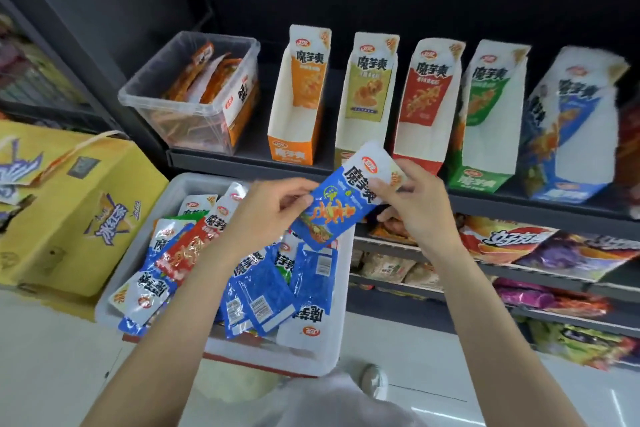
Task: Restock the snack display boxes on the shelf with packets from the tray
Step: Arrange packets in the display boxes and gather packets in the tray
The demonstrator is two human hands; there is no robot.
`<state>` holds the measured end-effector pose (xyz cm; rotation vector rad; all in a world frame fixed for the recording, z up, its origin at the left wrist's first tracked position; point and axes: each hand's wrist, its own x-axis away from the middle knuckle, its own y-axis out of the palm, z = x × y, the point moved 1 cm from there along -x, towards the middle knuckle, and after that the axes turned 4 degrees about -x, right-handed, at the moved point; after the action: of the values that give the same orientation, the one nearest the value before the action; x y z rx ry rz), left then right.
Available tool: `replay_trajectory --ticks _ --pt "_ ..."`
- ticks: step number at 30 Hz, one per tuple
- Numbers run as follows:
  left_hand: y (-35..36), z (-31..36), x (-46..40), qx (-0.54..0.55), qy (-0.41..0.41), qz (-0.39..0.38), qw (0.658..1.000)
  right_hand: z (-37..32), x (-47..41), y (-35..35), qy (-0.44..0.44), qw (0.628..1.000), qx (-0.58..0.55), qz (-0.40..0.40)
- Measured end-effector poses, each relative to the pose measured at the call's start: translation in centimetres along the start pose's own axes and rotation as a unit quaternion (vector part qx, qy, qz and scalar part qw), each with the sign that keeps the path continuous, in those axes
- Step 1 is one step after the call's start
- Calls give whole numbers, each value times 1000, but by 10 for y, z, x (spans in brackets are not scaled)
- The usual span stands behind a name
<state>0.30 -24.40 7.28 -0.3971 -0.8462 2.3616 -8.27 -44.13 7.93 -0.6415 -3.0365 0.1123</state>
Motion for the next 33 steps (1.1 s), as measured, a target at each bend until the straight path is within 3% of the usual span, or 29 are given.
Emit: replay_trajectory --ticks 4,9,12,15,19,23,29,33 --pt "36 41 -34 -134 158 84 975 -20 14 -51 -72 987 79 119" --pt "82 111 -80 -71 249 136 956 -38 33 -141 -148 959 34 240" --pt "106 151 -106 -86 288 162 940 -48 40 -195 -195 916 47 347" --pt "140 175 -129 -122 319 125 932 -59 30 -238 -238 866 99 428" --pt "188 186 -150 -226 348 45 909 -61 -15 -271 -237 831 294 408" --pt "210 184 -159 -257 353 19 899 -50 -70 -270 -190 817 448 309" --pt "214 176 -163 -246 327 -6 912 -38 -122 -269 -165 842 476 193" --pt "214 176 -161 -235 322 -7 917 -36 -135 -276 -184 851 452 195"
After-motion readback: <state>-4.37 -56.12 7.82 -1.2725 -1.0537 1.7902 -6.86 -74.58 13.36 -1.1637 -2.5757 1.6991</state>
